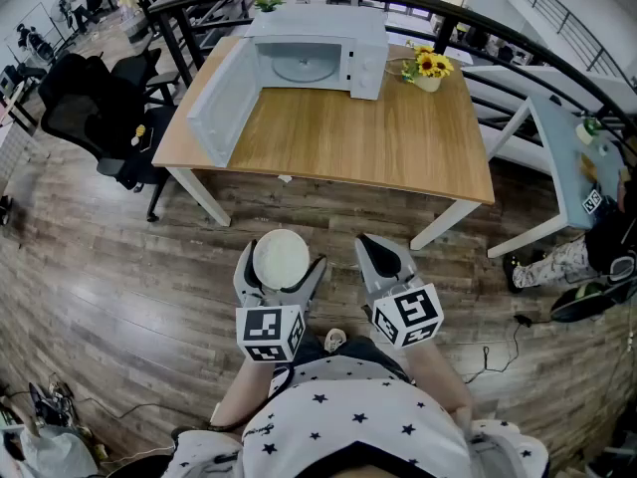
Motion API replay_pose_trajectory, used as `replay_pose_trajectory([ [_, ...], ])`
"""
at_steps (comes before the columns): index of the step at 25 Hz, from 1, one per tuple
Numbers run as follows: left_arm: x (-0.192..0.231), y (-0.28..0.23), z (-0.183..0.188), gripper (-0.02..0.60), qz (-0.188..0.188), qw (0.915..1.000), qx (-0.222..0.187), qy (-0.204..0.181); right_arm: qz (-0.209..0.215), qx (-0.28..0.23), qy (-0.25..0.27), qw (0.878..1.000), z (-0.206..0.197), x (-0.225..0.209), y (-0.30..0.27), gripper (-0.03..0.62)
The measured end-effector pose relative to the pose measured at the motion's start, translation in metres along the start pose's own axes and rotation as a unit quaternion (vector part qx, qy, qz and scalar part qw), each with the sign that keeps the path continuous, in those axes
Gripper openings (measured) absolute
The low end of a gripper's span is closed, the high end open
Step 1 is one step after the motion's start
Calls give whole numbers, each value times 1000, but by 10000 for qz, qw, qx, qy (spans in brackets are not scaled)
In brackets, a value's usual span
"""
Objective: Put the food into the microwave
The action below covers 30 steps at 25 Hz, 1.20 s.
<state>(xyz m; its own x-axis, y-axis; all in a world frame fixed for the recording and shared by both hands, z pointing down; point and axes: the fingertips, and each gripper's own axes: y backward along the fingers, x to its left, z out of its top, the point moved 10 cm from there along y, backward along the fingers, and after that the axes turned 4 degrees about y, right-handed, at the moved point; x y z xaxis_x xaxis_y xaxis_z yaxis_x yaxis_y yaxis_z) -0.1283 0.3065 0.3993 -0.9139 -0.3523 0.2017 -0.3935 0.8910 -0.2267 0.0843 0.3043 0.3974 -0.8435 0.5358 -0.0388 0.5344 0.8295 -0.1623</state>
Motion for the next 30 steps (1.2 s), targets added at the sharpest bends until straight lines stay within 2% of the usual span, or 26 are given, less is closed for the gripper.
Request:
replay_pose_trajectory([
  [11, -11, 35, 3, 529, -44, 9997, -254, -34, -5, -165, 99, 9998, 5, 26, 32, 5],
  [21, -27, 41, 3, 529, -22, 9991, -371, -186, 113, -208, 59, 9997, 1, 20, 43, 5],
  [30, -34, 33, -5, 529, 90, 9992, -373, -80, 227, -228, 171, 9993, -1, 9, 49, 5],
])
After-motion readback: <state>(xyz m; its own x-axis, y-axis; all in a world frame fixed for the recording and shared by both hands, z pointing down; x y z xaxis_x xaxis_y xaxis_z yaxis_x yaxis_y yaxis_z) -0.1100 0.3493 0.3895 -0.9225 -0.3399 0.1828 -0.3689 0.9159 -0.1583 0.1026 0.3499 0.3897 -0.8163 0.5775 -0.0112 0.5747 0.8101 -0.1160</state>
